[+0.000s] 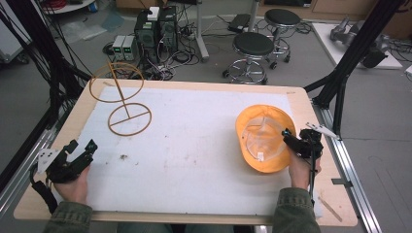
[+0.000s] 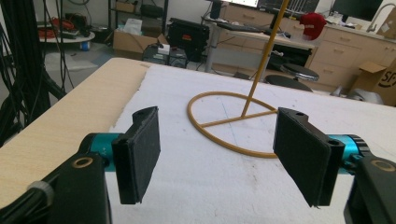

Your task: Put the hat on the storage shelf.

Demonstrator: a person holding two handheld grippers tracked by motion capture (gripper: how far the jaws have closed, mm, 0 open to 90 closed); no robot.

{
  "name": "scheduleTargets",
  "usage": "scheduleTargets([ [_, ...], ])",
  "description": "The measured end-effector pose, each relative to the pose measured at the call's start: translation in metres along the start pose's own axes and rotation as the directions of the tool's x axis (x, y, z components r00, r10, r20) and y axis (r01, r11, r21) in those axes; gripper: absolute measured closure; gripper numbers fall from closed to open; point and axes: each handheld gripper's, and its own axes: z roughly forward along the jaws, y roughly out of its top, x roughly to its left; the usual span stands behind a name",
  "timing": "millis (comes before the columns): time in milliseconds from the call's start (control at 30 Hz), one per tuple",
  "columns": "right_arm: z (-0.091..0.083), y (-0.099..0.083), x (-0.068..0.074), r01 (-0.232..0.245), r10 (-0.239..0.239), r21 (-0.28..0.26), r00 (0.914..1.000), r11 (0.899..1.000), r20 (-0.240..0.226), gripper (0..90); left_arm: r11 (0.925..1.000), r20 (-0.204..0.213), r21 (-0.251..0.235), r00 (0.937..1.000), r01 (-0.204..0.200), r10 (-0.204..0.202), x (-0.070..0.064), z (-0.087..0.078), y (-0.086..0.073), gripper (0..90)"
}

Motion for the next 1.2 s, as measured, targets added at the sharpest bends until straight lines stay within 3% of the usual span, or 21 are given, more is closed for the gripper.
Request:
scheduleTargets([
  [100, 0.002, -0.001, -0.001, -0.017, 0.019, 0.033, 0.9982, 0.999, -0.057, 65.6, 1.0000, 0.001, 0.000, 1.0000, 0.001, -0.001, 0.000, 0.000, 0.000, 31.9],
  [167, 0.002, -0.001, 0.001, -0.023, 0.026, 0.042, 0.9965, 0.999, -0.080, 82.0, 1.0000, 0.001, 0.000, 1.0000, 0.000, 0.000, 0.000, 0.000, 0.000, 31.9],
  [200, 0.002, -0.001, 0.002, -0.028, 0.031, 0.034, 0.9959, 0.999, -0.085, 85.0, 1.0000, 0.002, 0.000, 1.0000, 0.000, 0.000, 0.000, 0.000, 0.000, 31.9],
  [733, -0.008, -0.001, 0.004, -0.051, 0.048, -0.016, 0.9885, 0.999, -0.143, 87.4, 1.0000, 0.001, -0.002, 1.0000, 0.004, -0.004, 0.000, 0.000, 0.000, 31.9],
  [900, -0.020, 0.000, 0.010, -0.055, 0.039, -0.074, 0.9780, 0.996, -0.205, 87.6, 0.9999, 0.010, 0.000, 0.9999, 0.014, -0.014, -0.002, -0.001, -0.001, 32.0],
  [1000, -0.030, 0.000, 0.017, -0.044, 0.009, -0.141, 0.9704, 0.989, -0.241, 87.6, 0.9999, 0.015, 0.000, 0.9998, 0.015, -0.015, -0.002, 0.000, -0.001, 32.0],
  [1133, -0.036, 0.002, 0.020, -0.075, 0.017, -0.201, 0.9609, 0.977, -0.276, 87.6, 0.9997, 0.012, 0.002, 0.9996, 0.024, -0.024, 0.001, 0.000, -0.001, 32.1],
  [1200, -0.037, 0.005, 0.020, -0.087, 0.026, -0.205, 0.9583, 0.975, -0.285, 87.6, 0.9994, 0.005, -0.002, 0.9994, 0.034, -0.034, 0.003, 0.000, 0.000, 32.1],
])
